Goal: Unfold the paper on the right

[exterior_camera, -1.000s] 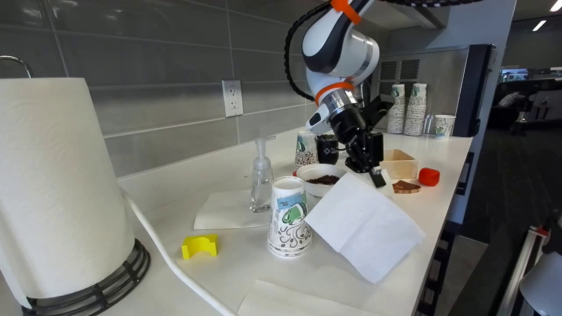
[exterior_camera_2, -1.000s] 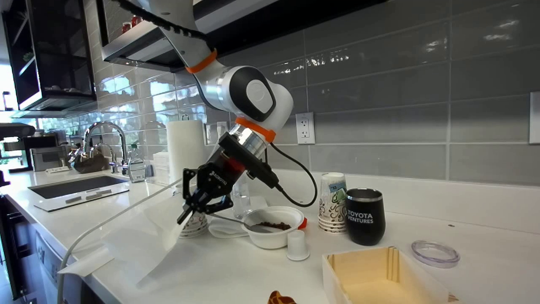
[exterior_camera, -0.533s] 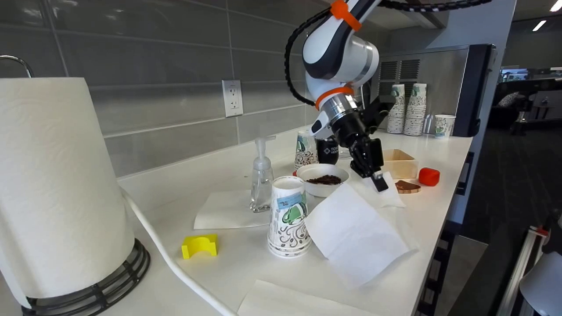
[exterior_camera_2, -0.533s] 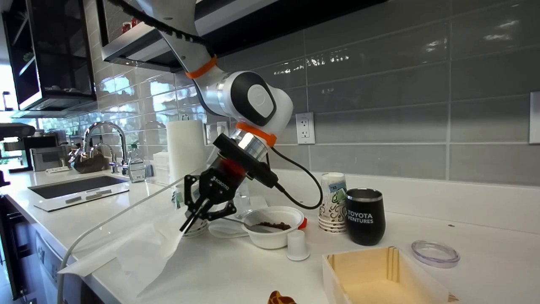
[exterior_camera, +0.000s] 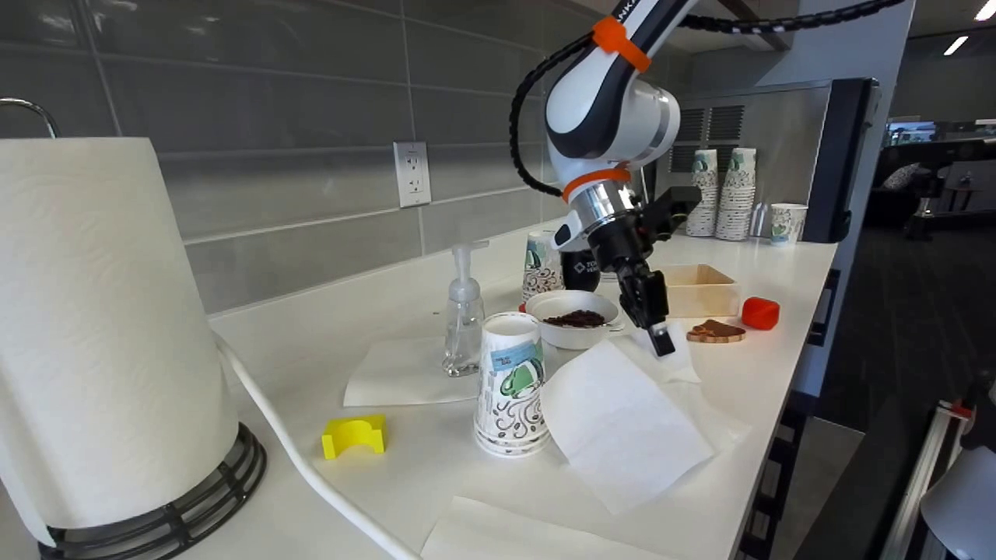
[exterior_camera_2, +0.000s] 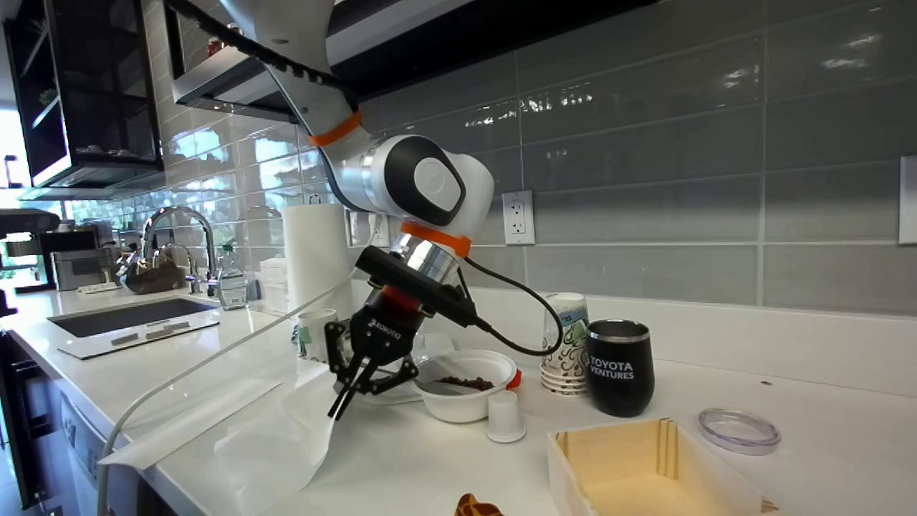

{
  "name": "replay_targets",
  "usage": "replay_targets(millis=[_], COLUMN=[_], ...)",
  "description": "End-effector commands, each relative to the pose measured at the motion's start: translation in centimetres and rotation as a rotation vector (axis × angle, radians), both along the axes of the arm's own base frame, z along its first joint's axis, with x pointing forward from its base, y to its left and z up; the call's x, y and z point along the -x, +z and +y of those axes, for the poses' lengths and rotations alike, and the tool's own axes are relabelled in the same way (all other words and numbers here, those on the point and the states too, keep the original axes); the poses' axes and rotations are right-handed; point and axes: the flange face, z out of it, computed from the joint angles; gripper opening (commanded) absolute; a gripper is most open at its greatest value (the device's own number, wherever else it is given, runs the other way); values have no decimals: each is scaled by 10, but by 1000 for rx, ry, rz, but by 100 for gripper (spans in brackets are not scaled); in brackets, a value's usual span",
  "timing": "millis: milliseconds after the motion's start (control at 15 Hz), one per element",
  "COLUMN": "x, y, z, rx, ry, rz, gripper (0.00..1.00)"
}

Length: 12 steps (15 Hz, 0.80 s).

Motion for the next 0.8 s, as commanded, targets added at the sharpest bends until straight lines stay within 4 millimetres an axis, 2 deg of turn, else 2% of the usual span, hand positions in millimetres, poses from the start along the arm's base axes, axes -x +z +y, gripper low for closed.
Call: replay_targets(millis=[0,533,600,667,733], x=[3,3,3,4,4], y=[-5,-14,-15,-15,-14], z=[-3,-6,-6,-7,-8], rx=[64,113,117,111,103], ry=[-26,-70,-70,-70,-65], rz=[-33,-124,-139,-154,-169], gripper=[0,0,26,27,34])
